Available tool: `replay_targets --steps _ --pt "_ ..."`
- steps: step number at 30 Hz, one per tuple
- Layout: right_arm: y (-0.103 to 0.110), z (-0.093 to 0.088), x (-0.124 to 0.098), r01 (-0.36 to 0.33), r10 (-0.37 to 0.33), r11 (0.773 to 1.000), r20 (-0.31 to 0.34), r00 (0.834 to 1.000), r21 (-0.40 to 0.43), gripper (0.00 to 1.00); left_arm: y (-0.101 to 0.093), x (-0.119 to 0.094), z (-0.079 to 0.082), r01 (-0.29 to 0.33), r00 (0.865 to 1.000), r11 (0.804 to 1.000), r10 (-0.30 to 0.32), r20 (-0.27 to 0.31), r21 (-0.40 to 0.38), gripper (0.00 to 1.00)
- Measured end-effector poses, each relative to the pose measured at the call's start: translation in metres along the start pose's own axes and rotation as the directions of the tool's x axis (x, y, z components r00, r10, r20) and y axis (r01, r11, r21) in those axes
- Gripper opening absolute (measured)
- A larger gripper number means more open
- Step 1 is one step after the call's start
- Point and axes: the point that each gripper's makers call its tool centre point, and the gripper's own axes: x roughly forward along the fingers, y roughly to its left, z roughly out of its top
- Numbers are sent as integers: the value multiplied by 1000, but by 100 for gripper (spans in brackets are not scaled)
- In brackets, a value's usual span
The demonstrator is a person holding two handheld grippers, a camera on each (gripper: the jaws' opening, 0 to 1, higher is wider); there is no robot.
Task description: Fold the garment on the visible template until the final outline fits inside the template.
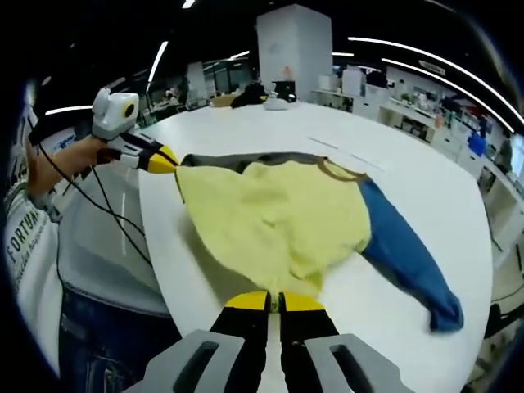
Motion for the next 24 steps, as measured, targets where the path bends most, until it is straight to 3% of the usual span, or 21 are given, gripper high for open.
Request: replay_targets --steps 9,18,24 --pt "14 -24 1 -10 10 1000 -54 998 2 0 -9 -4 -25 19 997 999 -22 -70 -49 1" --pt "20 -49 11 -8 9 1000 -105 994 9 0 -20 5 -61 28 974 1000 -29 -223 -7 1" --pt "22 -68 21 -10 9 1000 -154 988 -7 0 -19 9 -79 15 964 999 -23 -266 -34 1"
